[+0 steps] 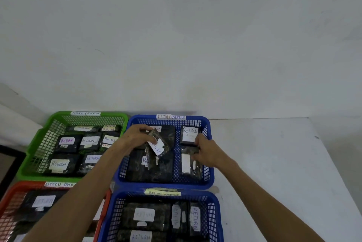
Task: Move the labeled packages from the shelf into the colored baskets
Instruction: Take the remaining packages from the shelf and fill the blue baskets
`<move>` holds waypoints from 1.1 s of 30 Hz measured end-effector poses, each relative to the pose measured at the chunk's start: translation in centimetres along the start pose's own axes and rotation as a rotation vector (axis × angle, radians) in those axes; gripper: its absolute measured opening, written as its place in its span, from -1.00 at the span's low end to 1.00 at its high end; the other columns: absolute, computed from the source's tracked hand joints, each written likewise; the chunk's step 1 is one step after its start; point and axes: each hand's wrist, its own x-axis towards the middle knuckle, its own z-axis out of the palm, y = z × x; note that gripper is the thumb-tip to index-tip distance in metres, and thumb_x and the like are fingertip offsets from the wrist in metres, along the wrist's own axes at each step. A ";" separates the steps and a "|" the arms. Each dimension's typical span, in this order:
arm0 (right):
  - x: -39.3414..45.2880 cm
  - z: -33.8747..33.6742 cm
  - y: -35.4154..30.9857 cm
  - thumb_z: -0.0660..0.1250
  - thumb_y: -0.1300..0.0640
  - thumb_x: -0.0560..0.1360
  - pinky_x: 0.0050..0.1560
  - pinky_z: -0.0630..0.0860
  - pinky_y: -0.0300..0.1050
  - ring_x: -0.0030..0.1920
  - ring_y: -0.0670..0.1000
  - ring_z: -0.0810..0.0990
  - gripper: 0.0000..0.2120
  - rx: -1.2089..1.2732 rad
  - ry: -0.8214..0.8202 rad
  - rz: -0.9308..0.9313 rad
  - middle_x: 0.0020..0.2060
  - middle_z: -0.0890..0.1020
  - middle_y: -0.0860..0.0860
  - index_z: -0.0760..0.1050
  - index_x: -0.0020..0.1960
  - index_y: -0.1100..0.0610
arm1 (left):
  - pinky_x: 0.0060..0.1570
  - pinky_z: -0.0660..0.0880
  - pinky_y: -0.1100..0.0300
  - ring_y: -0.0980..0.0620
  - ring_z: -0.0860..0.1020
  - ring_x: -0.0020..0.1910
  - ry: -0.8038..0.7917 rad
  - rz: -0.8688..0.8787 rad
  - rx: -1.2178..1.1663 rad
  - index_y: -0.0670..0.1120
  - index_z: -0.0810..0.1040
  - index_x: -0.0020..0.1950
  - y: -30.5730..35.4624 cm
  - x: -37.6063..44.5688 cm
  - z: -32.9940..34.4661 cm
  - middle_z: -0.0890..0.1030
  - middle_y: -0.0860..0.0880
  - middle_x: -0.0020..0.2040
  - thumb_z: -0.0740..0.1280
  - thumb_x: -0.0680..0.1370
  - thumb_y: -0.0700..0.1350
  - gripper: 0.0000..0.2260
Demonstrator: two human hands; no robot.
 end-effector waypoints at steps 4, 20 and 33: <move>2.2 3.2 -0.3 0.34 0.16 0.56 0.10 0.58 0.11 0.06 0.17 0.58 -0.74 -0.101 -0.027 0.000 0.15 0.55 0.20 0.37 0.18 0.21 | 0.13 0.61 -0.04 -0.10 0.67 0.03 -0.017 -0.006 -0.106 -0.09 0.67 0.05 -1.2 -0.1 -0.6 0.71 -0.12 0.00 0.64 0.23 -0.24 -0.58; 2.7 7.9 1.4 0.38 0.20 0.53 0.13 0.58 0.13 0.15 0.26 0.57 -0.46 -0.397 0.084 0.077 0.32 0.36 0.21 0.25 0.44 0.16 | 0.04 0.58 0.19 -0.01 0.67 0.05 -0.085 -0.043 -0.380 -0.10 0.60 0.08 -3.6 0.1 1.6 0.71 -0.09 0.02 0.58 0.37 -0.28 -0.66; -0.6 8.4 -3.1 0.58 -0.11 0.35 -0.12 0.52 -0.26 0.00 -0.04 0.61 -0.42 0.402 0.066 -0.060 0.02 0.58 -0.06 0.36 0.19 0.06 | -0.07 0.66 0.10 -0.11 0.68 0.04 -0.022 -0.205 -0.620 -0.26 0.64 0.08 -4.6 0.0 3.9 0.71 -0.21 0.03 0.58 0.36 -0.28 -0.67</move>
